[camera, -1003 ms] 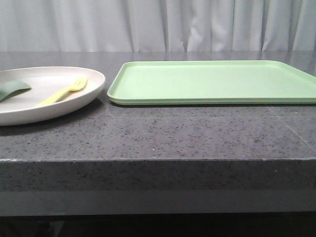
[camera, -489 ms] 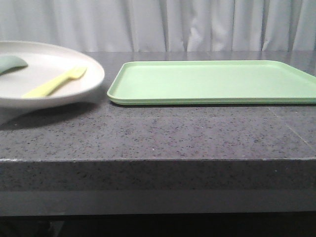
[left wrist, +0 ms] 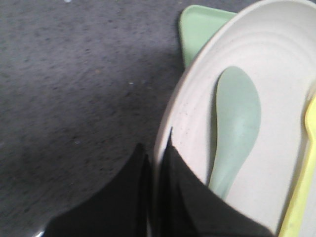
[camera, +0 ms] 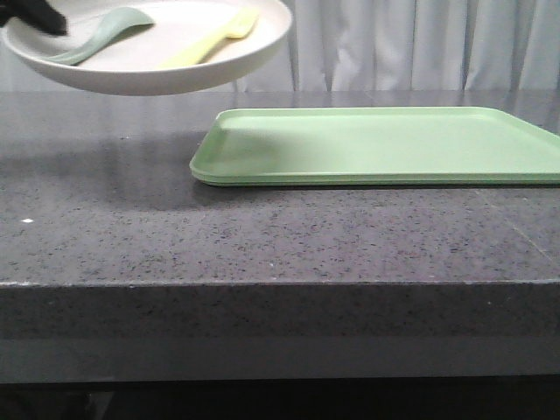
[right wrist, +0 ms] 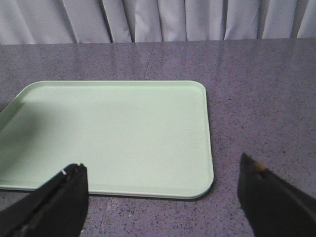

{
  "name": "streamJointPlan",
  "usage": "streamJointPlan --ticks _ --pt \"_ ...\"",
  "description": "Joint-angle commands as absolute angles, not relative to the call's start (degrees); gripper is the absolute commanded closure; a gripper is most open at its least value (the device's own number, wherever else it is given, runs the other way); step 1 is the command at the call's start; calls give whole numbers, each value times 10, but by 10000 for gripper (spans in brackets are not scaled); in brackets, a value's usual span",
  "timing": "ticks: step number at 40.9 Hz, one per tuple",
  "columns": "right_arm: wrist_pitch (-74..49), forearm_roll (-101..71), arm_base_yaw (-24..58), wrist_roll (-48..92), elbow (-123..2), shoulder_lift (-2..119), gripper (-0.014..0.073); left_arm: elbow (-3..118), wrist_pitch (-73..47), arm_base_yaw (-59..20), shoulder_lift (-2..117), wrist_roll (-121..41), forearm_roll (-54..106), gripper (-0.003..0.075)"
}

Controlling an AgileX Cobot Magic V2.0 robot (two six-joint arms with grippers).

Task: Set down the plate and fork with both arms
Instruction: 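Lift the cream plate with the left gripper toward the green tray, then lower the held plate onto the green tray with the left gripper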

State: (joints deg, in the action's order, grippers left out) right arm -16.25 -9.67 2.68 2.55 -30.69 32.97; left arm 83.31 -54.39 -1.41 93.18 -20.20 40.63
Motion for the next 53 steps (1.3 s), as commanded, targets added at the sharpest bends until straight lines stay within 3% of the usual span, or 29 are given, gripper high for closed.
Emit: streamJointPlan --ticks 1,16,27,41,47,53 --pt "-117 -98 30 29 -329 334 -40 903 -529 -67 948 -153 410 738" --pt "-131 -98 30 29 -329 334 -40 1110 -531 -213 1126 -27 347 738" --pt "-131 -98 30 29 -329 334 -40 1214 -530 -235 1224 54 349 738" --pt "-131 -98 30 29 -329 334 -40 1219 -510 -238 1241 80 346 730" --pt "-131 -98 30 29 -329 334 -40 1219 -510 -238 1241 92 344 661" --pt "-131 -98 30 29 -329 334 -40 1219 -510 -238 1241 94 344 538"
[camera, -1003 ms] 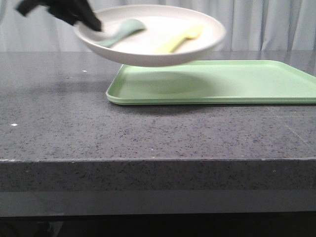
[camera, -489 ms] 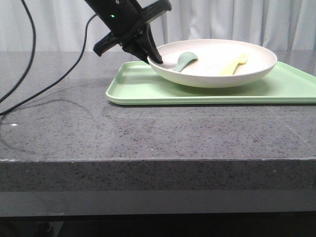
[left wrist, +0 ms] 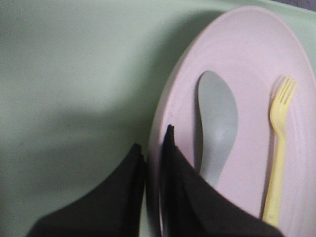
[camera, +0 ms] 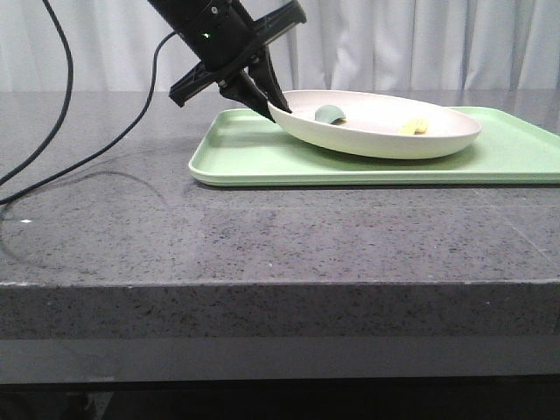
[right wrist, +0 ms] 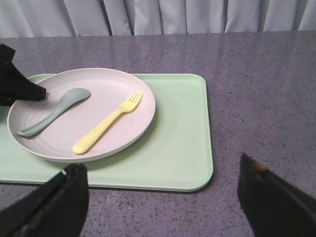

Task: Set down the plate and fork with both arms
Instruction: 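Lower the held plate onto the green tray with the left gripper, then open the left gripper and withdraw it from the plate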

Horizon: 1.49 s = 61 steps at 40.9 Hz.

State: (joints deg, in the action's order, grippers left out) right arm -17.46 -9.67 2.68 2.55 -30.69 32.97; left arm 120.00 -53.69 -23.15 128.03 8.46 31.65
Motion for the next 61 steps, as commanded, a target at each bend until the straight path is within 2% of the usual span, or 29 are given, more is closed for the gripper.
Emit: streamJointPlan --ticks 1,7,16,20,24,27,34,38,44,55,61 --pt "-131 -98 30 29 -329 334 -40 1219 -510 -238 1241 94 344 510" --pt "-131 -98 30 29 -329 334 -40 1228 -527 -235 1240 93 343 398" --pt "-131 -98 30 29 -329 334 -40 1338 -652 -209 1229 44 320 398" --pt "-131 -98 30 29 -329 334 -40 1399 -714 -201 1227 44 288 450" --pt "-131 -98 30 29 -329 334 -40 1427 -729 -201 1223 43 248 585" --pt "-131 -98 30 29 -329 334 -40 1428 -729 -201 1216 43 245 720" --pt "-131 -98 30 29 -329 334 -40 1413 -729 -203 1184 28 227 738" --pt "-132 -98 30 29 -329 334 -40 1358 -729 -203 1144 28 170 738" --pt "-132 -98 30 29 -329 334 -40 1204 -702 -202 1049 28 59 738" --pt "-131 -98 30 29 -329 334 -40 868 -468 -147 836 29 47 738" --pt "-129 -98 30 29 -329 334 -40 723 -361 -106 743 29 45 738"
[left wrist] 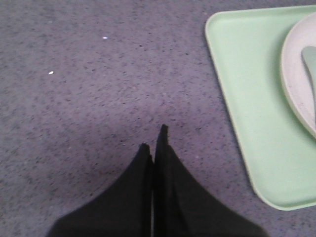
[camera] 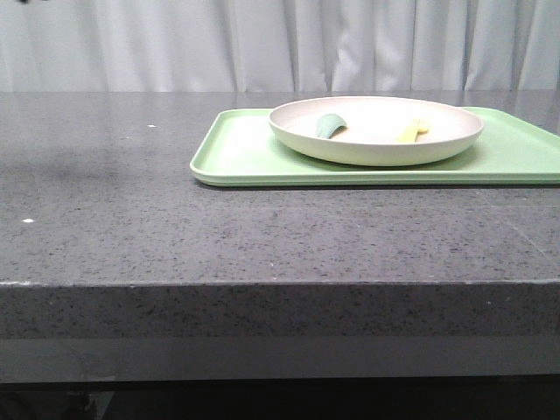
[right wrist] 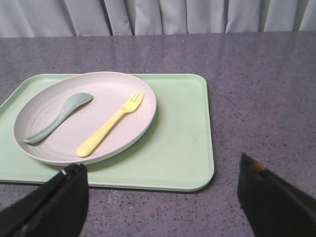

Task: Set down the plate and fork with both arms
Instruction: 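Open the left gripper and withdraw it from the plate, then move the right gripper down over the yellow fork on the plate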

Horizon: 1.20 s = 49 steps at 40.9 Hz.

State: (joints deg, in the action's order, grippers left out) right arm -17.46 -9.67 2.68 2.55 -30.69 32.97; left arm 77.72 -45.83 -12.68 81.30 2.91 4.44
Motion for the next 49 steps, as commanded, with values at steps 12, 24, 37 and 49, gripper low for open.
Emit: streamJointPlan --ticks 12,24,37,49 --pt "-127 -98 30 29 -329 335 -40 480 -206 -70 532 29 45 738" --pt "-152 -121 31 29 -371 408 -40 296 -77 -71 310 29 70 738" --pt "-297 -167 112 29 -606 677 -39 269 -79 -71 245 29 70 738" --pt "-455 -81 115 -91 -824 912 -39 269 -80 -71 245 29 70 738"
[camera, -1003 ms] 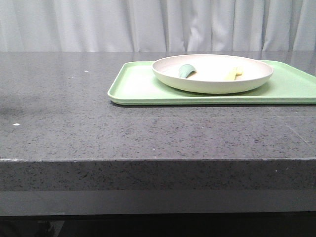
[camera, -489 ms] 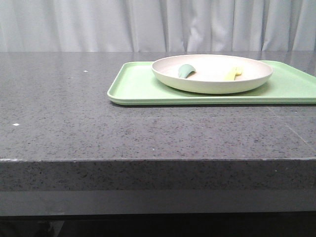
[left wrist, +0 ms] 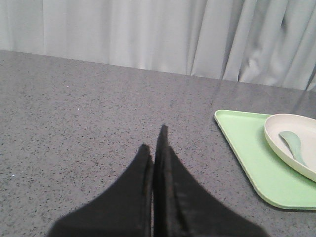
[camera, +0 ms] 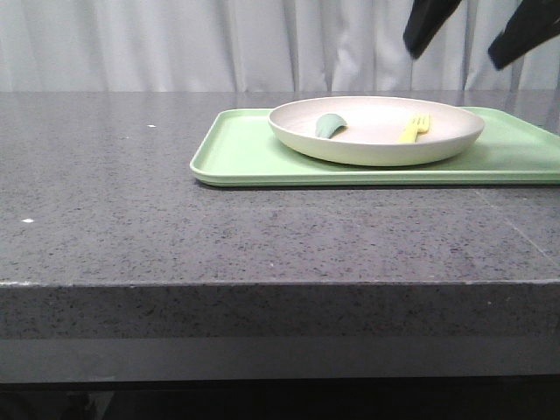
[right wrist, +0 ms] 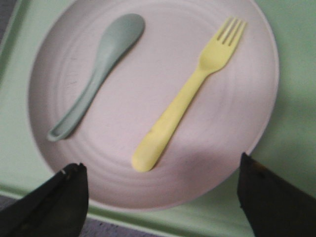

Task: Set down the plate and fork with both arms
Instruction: 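Move the right gripper down over the yellow fork on the plate, then close the right gripper on the yellow fork and lift it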

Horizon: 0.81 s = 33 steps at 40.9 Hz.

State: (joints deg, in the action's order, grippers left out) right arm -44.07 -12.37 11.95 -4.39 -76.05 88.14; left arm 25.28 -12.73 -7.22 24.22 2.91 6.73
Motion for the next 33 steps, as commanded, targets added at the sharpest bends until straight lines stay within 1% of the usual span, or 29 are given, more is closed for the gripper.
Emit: streamJointPlan --ticks 1,7,14,33 --pt "-461 -74 115 -101 -839 929 -39 269 -80 -71 245 29 70 738" --pt "-475 -73 132 -103 -905 1003 -39 269 -80 -71 245 29 70 738" --pt "-487 -73 141 -114 -952 1044 -39 269 -80 -71 245 29 70 738" --pt "-474 -74 141 -123 -958 1080 -39 269 -80 -71 245 29 70 738"
